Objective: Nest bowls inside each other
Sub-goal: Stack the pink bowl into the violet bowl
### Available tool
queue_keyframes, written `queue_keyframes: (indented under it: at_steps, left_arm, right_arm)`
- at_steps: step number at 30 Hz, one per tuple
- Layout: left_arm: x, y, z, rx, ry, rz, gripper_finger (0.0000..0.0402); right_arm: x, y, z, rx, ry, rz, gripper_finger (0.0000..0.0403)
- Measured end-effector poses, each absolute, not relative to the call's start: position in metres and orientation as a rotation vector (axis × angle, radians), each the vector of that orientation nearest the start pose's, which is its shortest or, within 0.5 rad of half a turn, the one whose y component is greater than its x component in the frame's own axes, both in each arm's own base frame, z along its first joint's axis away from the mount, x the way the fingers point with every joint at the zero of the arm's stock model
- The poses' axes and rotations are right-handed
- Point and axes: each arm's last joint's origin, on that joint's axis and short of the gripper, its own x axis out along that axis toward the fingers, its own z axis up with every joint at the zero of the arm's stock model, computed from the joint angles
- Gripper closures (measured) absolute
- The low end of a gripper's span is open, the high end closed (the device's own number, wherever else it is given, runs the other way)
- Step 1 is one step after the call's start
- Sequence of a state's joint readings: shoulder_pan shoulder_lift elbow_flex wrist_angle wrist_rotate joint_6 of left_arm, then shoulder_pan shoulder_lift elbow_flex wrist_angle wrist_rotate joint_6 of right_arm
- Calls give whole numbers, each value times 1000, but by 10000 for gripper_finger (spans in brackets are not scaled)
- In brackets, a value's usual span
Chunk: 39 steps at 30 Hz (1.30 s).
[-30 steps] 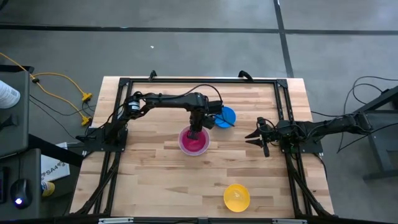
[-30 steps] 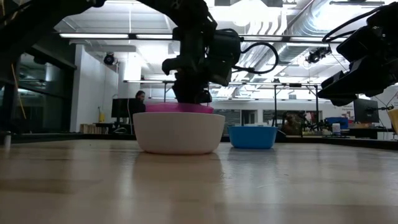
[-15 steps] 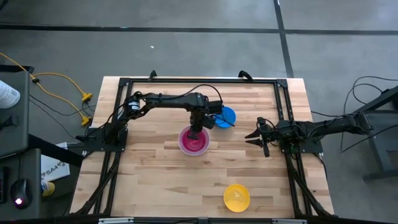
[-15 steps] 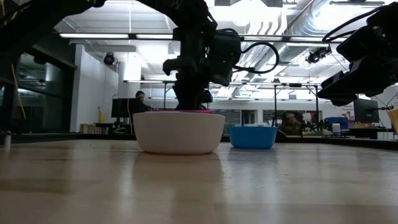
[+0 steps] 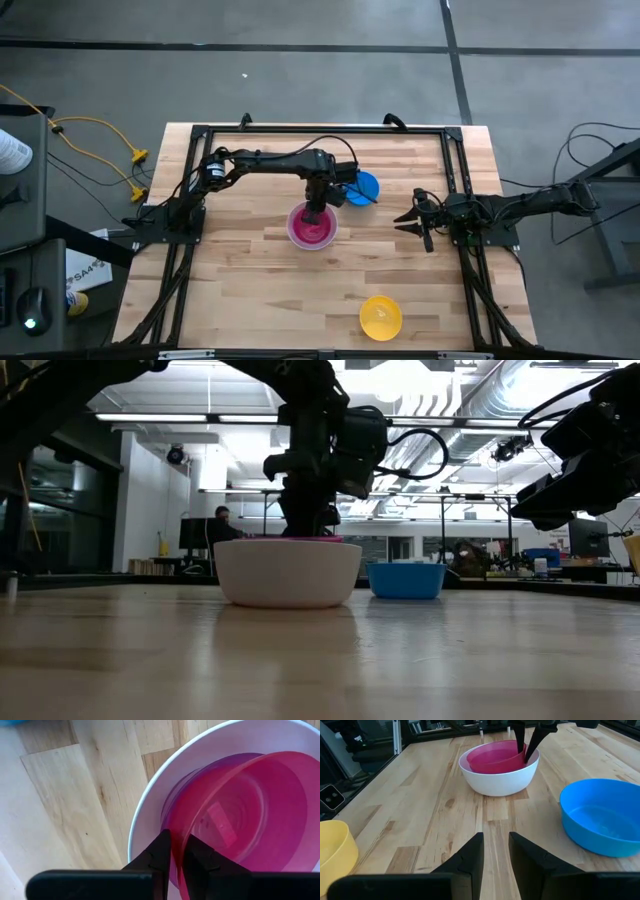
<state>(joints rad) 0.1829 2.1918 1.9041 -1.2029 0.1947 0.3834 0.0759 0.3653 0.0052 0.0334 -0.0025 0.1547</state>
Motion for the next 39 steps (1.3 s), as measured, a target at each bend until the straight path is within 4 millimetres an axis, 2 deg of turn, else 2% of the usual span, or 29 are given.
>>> queue_keyframes:
  at_steps: [10,34,39]
  left_arm:
    - [422,72,200,-4,1476,-273,364]
    - [419,72,200,-12,1503,-279,364]
    - [421,71,207,-23,1487,-298,364]
  right_arm:
    - [115,9,137,141,332,52,319]
    - [115,9,137,141,332,52,319]
    - [115,9,137,141,332,52,319]
